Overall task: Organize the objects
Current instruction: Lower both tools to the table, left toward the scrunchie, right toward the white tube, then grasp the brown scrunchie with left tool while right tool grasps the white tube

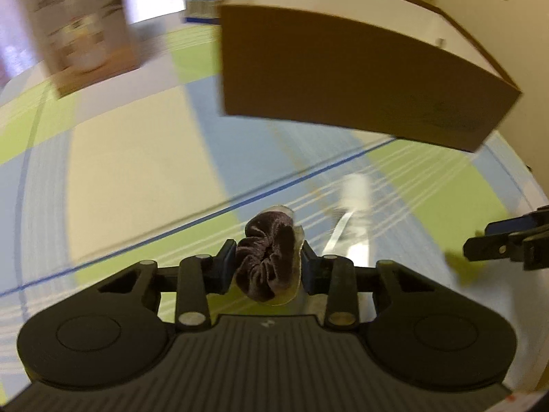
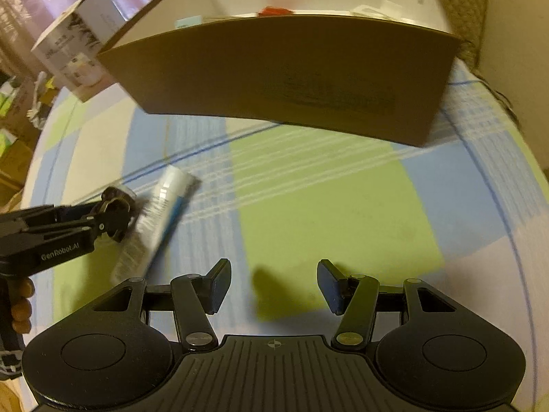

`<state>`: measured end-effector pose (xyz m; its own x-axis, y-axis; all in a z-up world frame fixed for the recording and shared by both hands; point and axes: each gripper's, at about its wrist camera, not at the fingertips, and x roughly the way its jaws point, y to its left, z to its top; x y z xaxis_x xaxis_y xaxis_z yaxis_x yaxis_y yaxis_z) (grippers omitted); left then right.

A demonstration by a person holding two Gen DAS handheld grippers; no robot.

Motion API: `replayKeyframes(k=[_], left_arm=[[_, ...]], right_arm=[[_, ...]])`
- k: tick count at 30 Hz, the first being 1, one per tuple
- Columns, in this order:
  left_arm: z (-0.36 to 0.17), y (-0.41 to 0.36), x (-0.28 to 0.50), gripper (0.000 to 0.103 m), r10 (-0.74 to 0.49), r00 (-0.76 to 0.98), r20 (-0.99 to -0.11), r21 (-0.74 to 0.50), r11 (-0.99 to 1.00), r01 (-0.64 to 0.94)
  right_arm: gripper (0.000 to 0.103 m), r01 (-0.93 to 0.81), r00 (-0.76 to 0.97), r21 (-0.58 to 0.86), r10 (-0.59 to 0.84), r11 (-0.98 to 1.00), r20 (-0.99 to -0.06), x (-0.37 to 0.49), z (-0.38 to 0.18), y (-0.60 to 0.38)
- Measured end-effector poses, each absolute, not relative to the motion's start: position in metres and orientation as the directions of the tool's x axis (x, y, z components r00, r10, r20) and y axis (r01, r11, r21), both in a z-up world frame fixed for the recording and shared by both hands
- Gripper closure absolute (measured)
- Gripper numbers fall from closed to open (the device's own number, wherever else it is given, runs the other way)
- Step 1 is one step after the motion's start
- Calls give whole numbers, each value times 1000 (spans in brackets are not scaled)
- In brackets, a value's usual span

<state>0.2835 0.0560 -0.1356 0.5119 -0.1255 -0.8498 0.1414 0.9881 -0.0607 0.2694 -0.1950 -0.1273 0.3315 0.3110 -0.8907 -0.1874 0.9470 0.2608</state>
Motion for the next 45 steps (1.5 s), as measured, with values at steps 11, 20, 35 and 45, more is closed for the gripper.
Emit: replayKeyframes(k=[11, 20, 35, 45], left_arm=[[-133, 122, 253, 71, 29, 509, -861, -3, 998, -62], [-137, 124, 246, 70, 48, 492, -869, 6, 996, -87], [-143, 116, 239, 77, 21, 468, -883, -15, 997, -74], [-141, 61, 224, 80, -142, 439, -887, -138, 990, 40]], right_arm=[[50, -247, 316, 374, 439, 894, -841, 291, -147, -112], [50, -349, 444, 118, 275, 929, -853, 290, -163, -51], [67, -670, 366, 12, 344, 742, -865, 266, -167, -87], [68, -693, 321, 22, 336, 720, -885, 240, -157, -183]])
